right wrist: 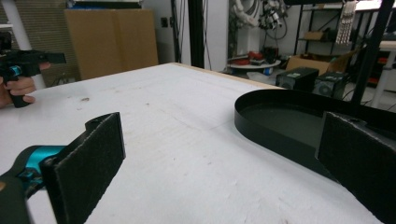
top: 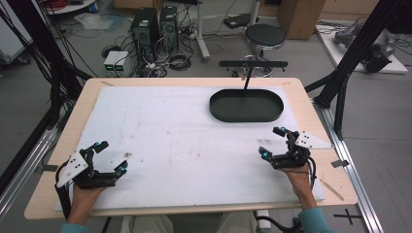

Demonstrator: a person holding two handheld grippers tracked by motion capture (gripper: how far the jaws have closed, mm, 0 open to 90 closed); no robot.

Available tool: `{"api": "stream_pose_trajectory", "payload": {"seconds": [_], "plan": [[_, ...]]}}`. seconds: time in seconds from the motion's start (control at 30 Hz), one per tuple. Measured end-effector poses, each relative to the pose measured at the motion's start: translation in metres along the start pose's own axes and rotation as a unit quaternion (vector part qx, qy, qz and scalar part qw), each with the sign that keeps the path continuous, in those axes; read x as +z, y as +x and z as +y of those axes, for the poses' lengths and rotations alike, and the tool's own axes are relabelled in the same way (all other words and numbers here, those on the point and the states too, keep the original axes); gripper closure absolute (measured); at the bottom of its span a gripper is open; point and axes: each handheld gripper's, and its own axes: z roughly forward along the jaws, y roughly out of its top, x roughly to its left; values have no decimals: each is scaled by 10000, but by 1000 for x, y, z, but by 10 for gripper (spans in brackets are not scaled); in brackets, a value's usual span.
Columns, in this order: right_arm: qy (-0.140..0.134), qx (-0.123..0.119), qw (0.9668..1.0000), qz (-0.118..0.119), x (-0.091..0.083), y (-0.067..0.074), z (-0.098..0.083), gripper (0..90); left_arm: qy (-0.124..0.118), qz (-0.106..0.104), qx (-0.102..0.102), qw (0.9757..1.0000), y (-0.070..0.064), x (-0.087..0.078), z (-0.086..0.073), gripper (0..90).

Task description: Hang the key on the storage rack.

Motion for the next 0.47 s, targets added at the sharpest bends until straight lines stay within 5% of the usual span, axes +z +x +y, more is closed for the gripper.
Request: {"api": "stream_pose_trajectory", "payload": {"seconds": [0.2,0.47], "plan": [[53,125,9999,-15,-3,1,-22,6,-23,-6,-4,10000,0,-1,0,17],[27,54,9999,-132,-4,4,-23,7,-38,-36,-60,10000,2,-1,0,17]]}}
